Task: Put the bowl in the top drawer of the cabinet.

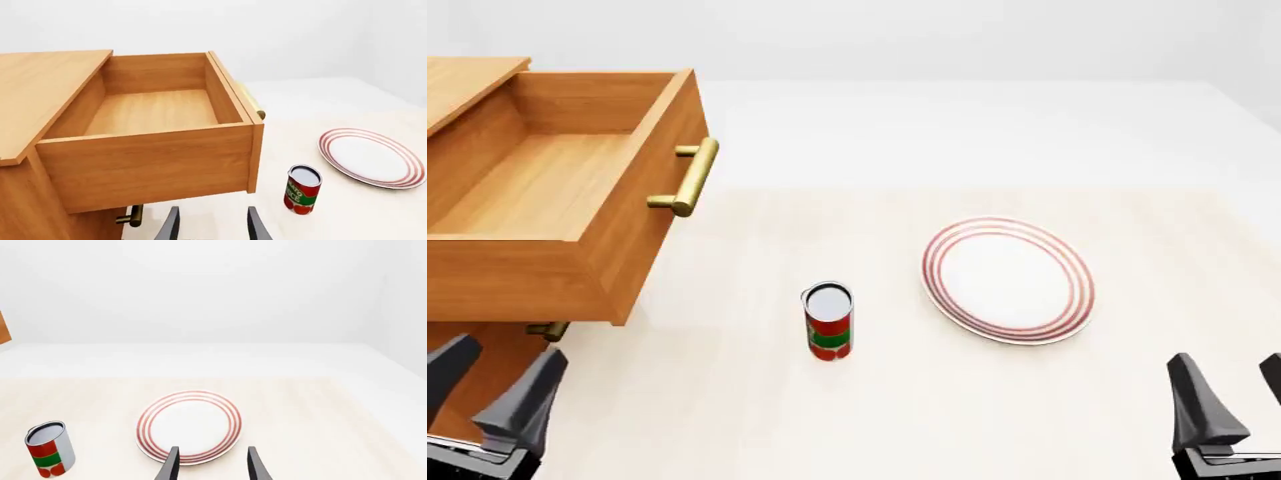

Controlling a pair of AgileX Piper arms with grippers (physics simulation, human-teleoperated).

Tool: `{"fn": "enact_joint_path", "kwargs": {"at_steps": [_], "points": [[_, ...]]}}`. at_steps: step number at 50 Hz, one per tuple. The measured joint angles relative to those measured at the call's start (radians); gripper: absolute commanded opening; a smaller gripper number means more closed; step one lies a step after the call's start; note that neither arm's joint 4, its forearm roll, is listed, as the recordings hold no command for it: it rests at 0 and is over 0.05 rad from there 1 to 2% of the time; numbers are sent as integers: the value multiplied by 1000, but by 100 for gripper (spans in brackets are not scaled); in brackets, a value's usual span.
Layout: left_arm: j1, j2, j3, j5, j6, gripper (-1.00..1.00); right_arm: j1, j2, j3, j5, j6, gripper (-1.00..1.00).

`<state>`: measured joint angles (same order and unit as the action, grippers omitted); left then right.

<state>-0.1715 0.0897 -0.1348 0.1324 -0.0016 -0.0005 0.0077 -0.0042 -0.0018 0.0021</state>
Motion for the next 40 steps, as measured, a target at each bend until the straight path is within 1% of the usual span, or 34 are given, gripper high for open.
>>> {"fn": "enact_joint_path", "kwargs": {"at_steps": [10,19,28,40], "points": [[-103,111,-72,26,-39,100,0,0,0,0,0,100],[-203,185,-121,34,-60,100,0,0,0,0,0,100],[-291,236,-155,41,-71,100,0,0,0,0,0,100],[-393,307,-178,27,-95,100,0,0,0,0,0,100]]}}
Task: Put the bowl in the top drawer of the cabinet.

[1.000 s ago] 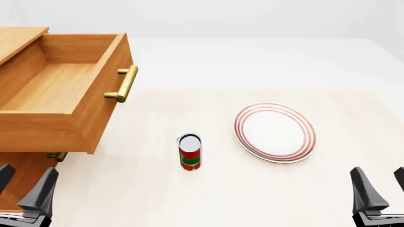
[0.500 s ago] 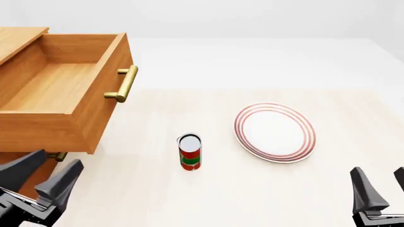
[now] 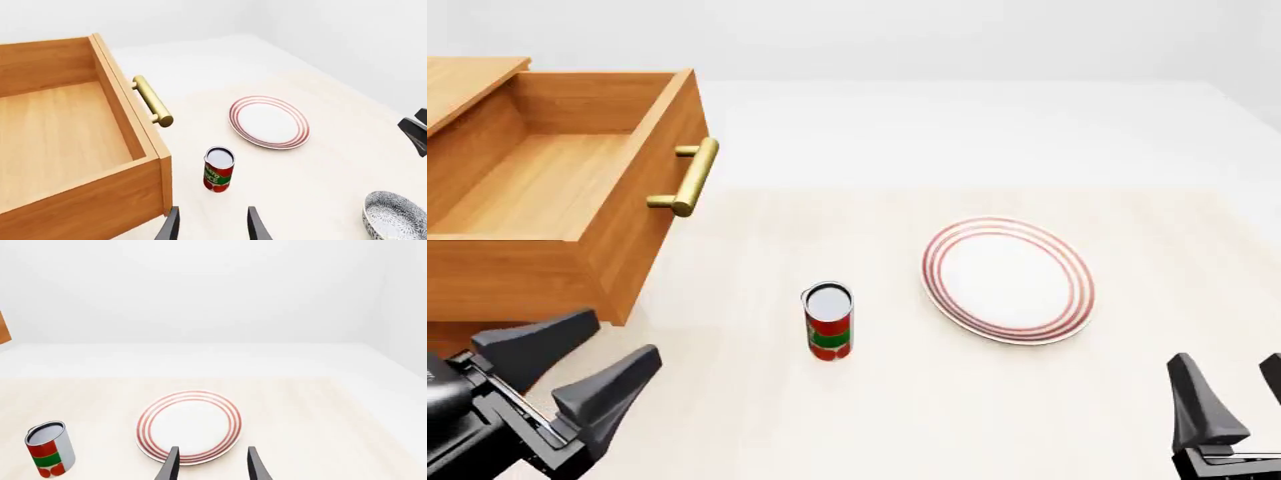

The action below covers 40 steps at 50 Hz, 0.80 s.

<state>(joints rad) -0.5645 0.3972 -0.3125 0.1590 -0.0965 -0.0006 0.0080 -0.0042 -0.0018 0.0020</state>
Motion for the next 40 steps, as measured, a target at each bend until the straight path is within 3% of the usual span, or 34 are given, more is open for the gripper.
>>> {"fn": "enact_joint_path", "kwargs": {"at_steps": [22,40], "points": [[-156,143,-29,-55,-69,100,0,0,0,0,0,100],[-301,321,-68,-141,-179,100,0,0,0,0,0,100]]}}
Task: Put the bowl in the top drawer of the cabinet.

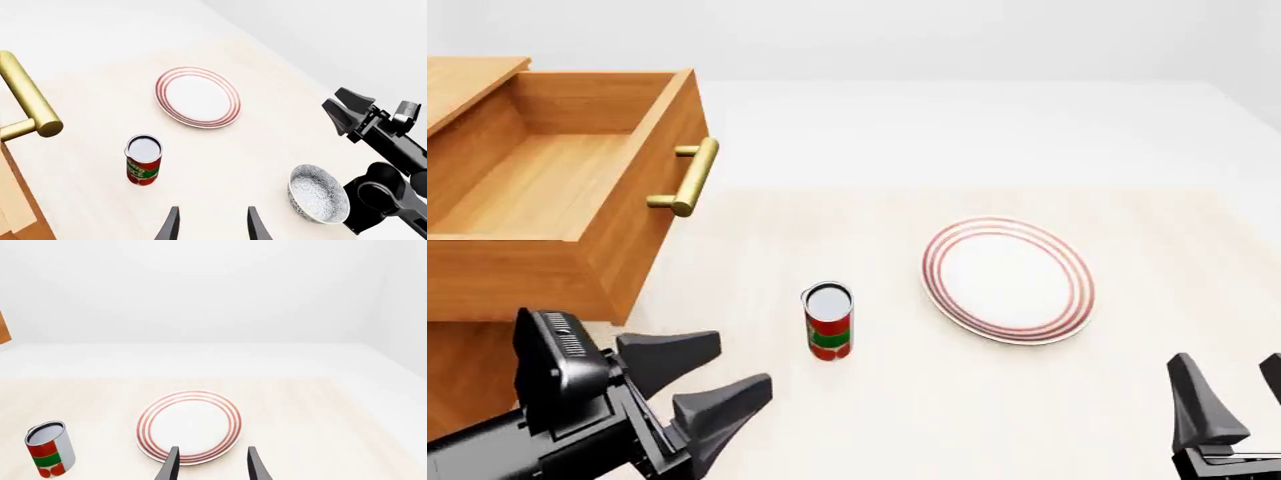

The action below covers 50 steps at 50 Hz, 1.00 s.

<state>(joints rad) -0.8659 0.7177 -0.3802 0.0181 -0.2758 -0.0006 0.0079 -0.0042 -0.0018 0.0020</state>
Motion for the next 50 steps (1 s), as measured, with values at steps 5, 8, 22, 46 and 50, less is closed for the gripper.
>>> {"fn": "enact_joint_path", "kwargs": {"at_steps": [5,8,22,46,50], "points": [[-40,62,-13,-31,-39,100,0,0,0,0,0,100],[-63,99,-24,-48,-62,100,0,0,0,0,0,100],[-155,272,-55,-134,-211,100,0,0,0,0,0,100],[-266,495,-103,-249,-395,100,0,0,0,0,0,100],[-278,516,-113,-261,-408,100,0,0,0,0,0,100]]}}
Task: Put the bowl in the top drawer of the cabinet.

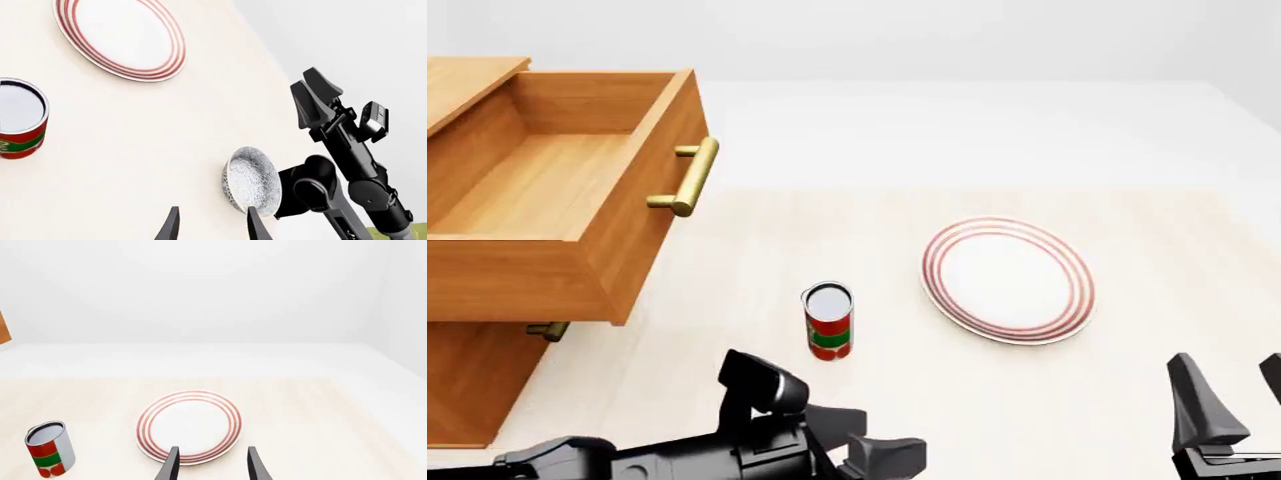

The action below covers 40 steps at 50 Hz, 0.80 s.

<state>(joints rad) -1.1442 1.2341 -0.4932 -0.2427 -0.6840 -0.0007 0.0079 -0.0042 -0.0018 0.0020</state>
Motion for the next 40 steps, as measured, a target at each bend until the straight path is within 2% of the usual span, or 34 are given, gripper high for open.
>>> {"fn": "enact_joint_path", "kwargs": {"at_steps": [16,26,40], "points": [[-40,108,-42,-53,-36,100,0,0,0,0,0,100],[-77,235,-109,-89,-55,100,0,0,0,0,0,100],[-99,313,-151,-106,-67,100,0,0,0,0,0,100]]}}
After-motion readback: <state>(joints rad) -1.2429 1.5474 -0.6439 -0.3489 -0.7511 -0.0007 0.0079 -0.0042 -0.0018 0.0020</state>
